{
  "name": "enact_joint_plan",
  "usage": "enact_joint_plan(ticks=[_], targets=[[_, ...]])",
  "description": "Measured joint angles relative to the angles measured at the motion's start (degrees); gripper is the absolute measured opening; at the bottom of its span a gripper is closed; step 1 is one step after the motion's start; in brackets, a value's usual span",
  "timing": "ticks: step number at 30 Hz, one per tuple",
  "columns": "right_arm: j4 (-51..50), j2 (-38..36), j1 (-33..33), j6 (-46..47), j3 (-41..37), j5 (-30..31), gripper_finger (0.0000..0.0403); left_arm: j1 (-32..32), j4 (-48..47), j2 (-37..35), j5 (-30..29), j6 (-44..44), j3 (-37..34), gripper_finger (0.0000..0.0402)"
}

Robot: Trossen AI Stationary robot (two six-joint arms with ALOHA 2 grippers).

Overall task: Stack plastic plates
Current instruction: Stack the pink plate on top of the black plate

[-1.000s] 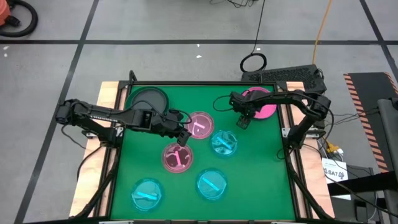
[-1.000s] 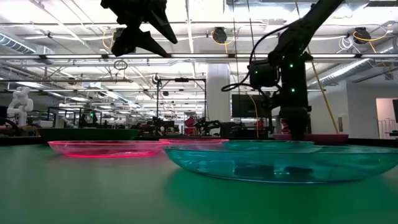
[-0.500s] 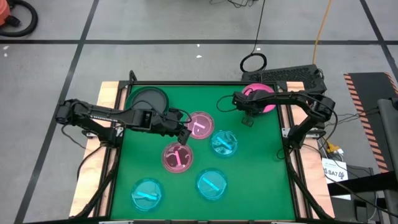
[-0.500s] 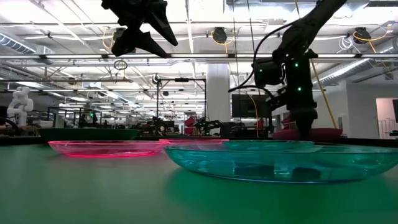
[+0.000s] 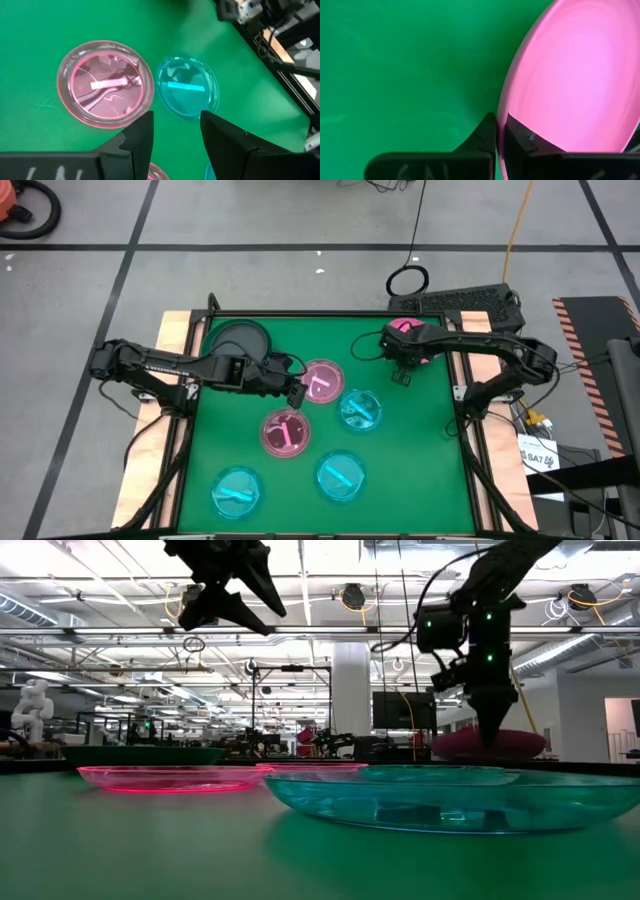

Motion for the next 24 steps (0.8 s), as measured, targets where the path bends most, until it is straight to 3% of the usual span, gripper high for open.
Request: enact_joint_plan(ticks=[14,21,24], targets=[[0.14,-9.99,10.87,-2.19,0.02,-2.35,0.0004,3.81,0.06,0.00,-2.45,-12.00,0.00,0.0169],[2.94,-10.86,16.47,-12.64,0.04,-4.44,0.0004,9.41,1.84,0.00,6.91,-16.02,-0.02,0.0171],[4.91,-10.83,18.14,-16.84,0.04,-4.39,0.0004,11.83,3.07,0.00,11.48,-18.26,-0.02,0.0190]])
